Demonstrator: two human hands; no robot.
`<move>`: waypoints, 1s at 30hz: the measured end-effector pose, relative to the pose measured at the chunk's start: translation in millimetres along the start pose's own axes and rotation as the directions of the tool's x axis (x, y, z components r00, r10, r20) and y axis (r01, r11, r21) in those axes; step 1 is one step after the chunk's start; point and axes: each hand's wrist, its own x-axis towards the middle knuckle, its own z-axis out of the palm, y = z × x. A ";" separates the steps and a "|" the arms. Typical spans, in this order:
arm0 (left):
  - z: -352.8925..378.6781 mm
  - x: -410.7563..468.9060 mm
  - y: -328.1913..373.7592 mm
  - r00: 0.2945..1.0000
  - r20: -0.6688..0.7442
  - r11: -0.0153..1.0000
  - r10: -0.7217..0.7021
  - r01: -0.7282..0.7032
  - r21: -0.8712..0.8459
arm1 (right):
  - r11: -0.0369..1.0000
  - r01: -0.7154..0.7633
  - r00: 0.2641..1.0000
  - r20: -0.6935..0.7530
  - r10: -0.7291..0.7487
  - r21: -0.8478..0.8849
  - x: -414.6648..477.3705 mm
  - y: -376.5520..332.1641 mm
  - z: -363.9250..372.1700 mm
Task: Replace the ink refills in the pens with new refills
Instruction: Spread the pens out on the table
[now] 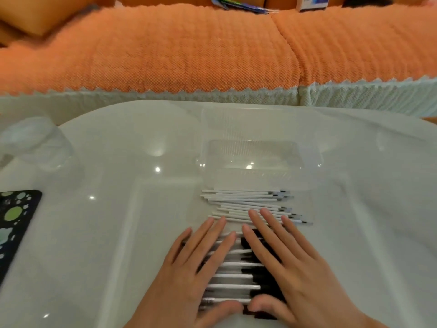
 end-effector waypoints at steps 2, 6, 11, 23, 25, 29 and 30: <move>1.4 -0.7 -0.9 1.000 -0.011 1.000 -0.001 0.001 0.018 | 1.000 0.005 1.000 -0.011 -0.006 -0.015 -1.0 1.3 1.9; 1.4 -3.1 2.3 0.999 -0.025 0.998 -0.048 0.047 -0.043 | 0.999 -0.028 0.999 0.023 0.028 0.018 -1.9 1.4 2.2; -3.0 -6.7 7.8 0.994 -0.017 0.984 -0.106 0.102 -0.146 | 0.966 -0.093 0.995 0.042 0.086 0.241 -6.6 -1.0 -0.8; -7.4 -10.2 12.1 0.986 -0.077 0.987 -0.151 0.146 -0.070 | 0.867 -0.232 0.923 -0.183 0.340 0.441 -16.3 -9.3 -4.9; -8.4 -11.8 11.5 0.982 -0.118 0.987 -0.149 0.140 -0.082 | 0.732 -0.255 0.862 -0.194 0.468 0.631 -21.6 -8.2 -10.9; -13.7 -17.2 25.0 0.958 -0.250 0.985 -0.143 0.112 -0.131 | 0.607 -0.247 0.802 -0.192 0.565 0.755 -43.0 -6.4 -21.9; -15.5 -17.6 31.1 0.952 -0.264 0.980 -0.155 0.113 -0.166 | 0.625 -0.247 0.805 -0.202 0.558 0.741 -49.4 -5.4 -23.9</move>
